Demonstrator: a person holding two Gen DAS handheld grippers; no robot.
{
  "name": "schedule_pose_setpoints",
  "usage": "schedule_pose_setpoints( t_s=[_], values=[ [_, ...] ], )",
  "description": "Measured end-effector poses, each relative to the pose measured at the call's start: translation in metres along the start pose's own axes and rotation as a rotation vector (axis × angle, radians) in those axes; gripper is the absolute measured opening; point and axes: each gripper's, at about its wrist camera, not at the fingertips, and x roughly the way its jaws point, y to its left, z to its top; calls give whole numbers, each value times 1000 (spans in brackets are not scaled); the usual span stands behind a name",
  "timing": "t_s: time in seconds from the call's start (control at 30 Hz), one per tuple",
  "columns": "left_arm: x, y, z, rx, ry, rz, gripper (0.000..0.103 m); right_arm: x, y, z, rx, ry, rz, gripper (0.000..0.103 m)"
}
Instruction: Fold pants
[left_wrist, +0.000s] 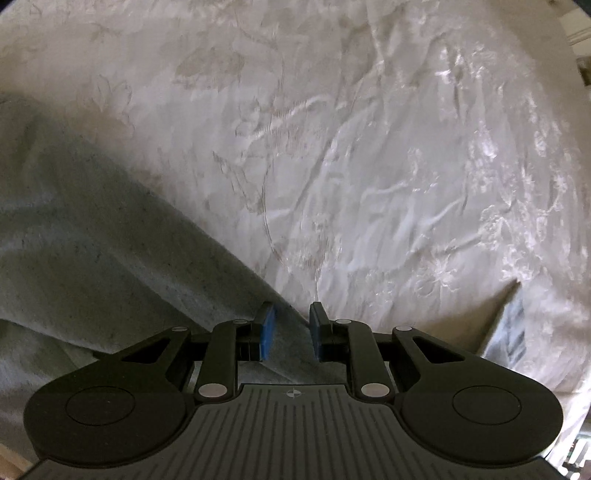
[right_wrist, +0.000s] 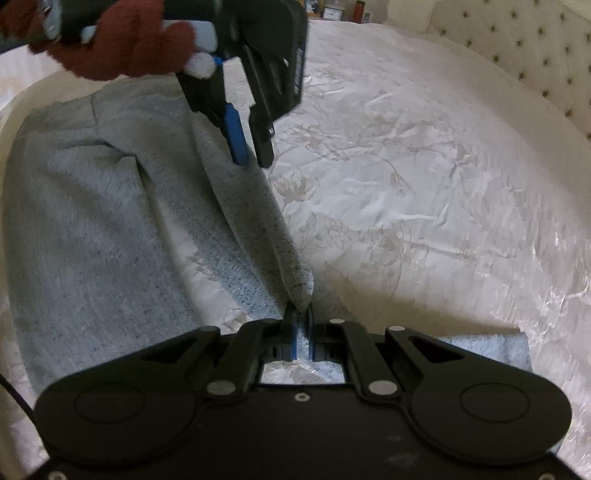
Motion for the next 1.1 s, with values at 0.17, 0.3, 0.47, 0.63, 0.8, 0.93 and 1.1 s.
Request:
schedule_pose_setpoints(
  t_s=[0.17,0.3,0.47,0.63,0.8,0.93,1.1],
  values=[
    [11,-12,-4,32,-3,52,20,-1,6,-2,-82,-7,-10,6],
    [23,-20,-11,70,44,88,20,-2,5,-3,-79,-19,-12,6],
    [35,-27,-19,122,32,143,9,-5,6,-3,-66,-33,-9,6],
    [-6,-23,-52,194,-133,74,4,-16,10,-4,-49,-52,-20,6],
    [-43,-1,-116,292,-206,44,4,-41,19,-10,57,-76,7,7],
    [-34,27,-159,247,-161,23,4,-52,38,-25,159,-45,68,14],
    [-18,42,-175,210,-152,44,4,-66,31,-41,432,-50,97,20]
  ],
)
